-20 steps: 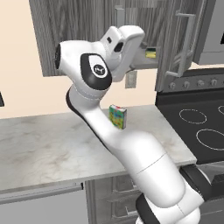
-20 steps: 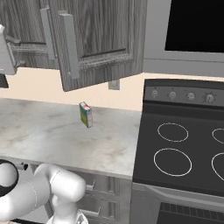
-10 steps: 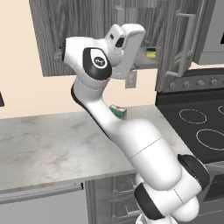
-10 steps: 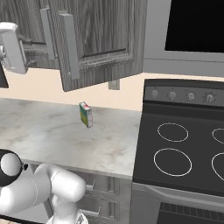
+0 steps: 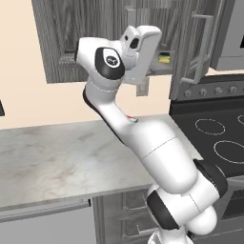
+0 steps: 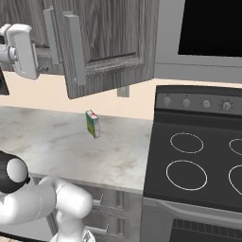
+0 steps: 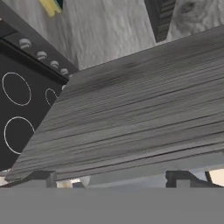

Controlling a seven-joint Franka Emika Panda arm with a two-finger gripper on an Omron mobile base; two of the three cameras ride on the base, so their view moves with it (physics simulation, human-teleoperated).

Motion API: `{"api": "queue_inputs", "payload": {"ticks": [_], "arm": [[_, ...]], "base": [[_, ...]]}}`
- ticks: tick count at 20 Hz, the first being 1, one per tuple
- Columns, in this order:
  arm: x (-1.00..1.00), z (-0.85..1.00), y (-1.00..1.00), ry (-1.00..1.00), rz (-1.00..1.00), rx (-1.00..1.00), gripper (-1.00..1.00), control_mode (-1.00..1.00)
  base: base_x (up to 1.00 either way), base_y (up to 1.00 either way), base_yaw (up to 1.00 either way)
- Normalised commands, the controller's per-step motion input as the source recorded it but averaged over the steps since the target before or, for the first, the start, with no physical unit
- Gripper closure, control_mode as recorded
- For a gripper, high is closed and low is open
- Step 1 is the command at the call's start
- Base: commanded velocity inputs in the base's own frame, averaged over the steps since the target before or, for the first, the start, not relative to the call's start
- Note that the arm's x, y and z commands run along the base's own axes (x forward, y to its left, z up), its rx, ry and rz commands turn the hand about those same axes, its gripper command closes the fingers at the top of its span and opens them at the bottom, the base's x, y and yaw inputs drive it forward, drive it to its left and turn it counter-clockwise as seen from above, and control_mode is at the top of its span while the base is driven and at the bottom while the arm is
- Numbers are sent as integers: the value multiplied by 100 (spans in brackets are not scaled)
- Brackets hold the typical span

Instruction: Pick the dish brush and sponge from the cabinet and place them on the counter.

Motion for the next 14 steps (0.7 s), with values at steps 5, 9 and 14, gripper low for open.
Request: {"api": "queue_inputs", "payload": {"ticks": [5, 9, 14], "arm": [[23, -12, -19, 2, -3, -2, -100, -100], [26, -9, -14, 4, -3, -2, -100, -100], [15, 0, -7, 2, -2, -2, -100, -100]], "base": [[0, 0, 0], [0, 0, 0], [0, 0, 0]]}}
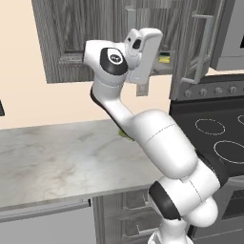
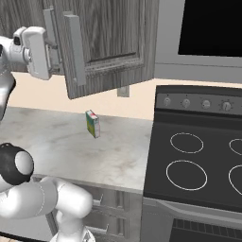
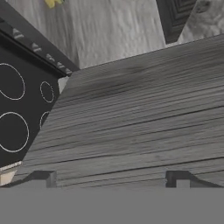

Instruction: Pick the dish brush and sponge from the cabinet and place them on the counter.

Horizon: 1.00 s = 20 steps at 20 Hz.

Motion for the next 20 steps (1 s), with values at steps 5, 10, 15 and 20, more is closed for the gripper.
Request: {"api": "queue_inputs", "payload": {"ticks": [5, 10, 15, 20], "arm": [[0, 0, -24, 0, -5, -2, -100, -100], [0, 0, -21, 0, -6, -3, -100, -100], [0, 0, -21, 0, -6, -2, -100, -100], [0, 0, -25, 0, -6, -2, -100, -100]], "base": [[0, 0, 0], [0, 0, 0], [0, 0, 0], [0, 0, 0]]}}
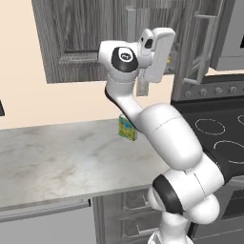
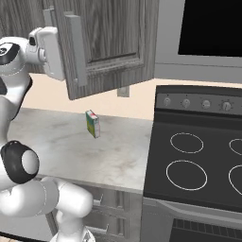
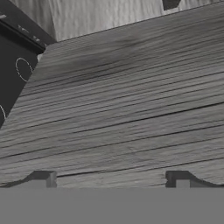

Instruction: Pick the dish brush and sponge from the cabinet and place them on the counter.

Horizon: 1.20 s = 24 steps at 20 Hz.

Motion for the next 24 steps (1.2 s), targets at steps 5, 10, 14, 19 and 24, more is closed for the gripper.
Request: {"api": "queue_inputs", "payload": {"ticks": [5, 10, 14, 19, 24], "arm": [[0, 0, -32, 0, -5, -1, -100, -100], [-13, 0, -48, 0, -5, 0, -100, -100], [-30, 0, -59, 0, -4, 0, -100, -100], [-44, 0, -61, -1, -2, 0, -100, -100], [-40, 0, -57, 0, -2, 0, -100, -100]], "base": [[0, 0, 0], [0, 0, 0], [0, 0, 0], [0, 0, 0], [0, 0, 0]]}}
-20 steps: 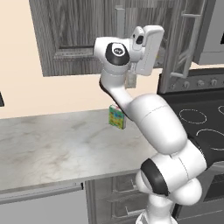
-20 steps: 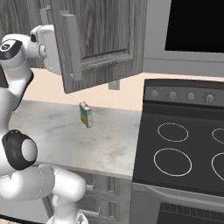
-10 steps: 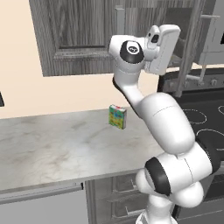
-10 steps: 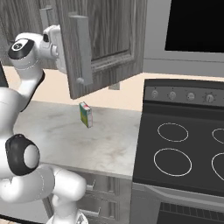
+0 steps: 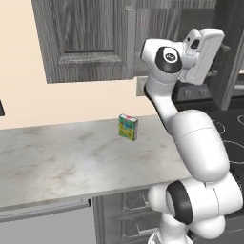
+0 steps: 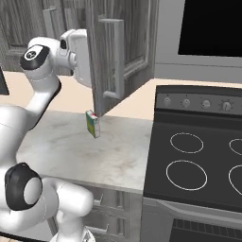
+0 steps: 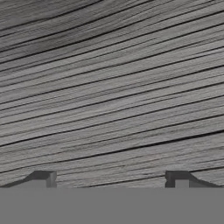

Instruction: Pick the dish brush and sponge from the cabinet and place them on the counter.

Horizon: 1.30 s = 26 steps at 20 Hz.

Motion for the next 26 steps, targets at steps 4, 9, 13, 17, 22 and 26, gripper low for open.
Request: {"api": "queue_inputs", "payload": {"ticks": [4, 9, 13, 17, 22, 26], "arm": [[-12, 0, -58, 0, -1, 0, -100, -100], [0, 0, -63, 0, 0, 0, -100, -100], [0, 0, -63, 0, 0, 0, -100, -100], [0, 0, -49, 0, 0, 0, -100, -100], [0, 0, -45, 0, 0, 0, -100, -100], [-2, 0, -39, 0, 0, 0, -100, -100]], "base": [[0, 0, 0], [0, 0, 0], [0, 0, 0], [0, 0, 0], [0, 0, 0], [0, 0, 0]]}}
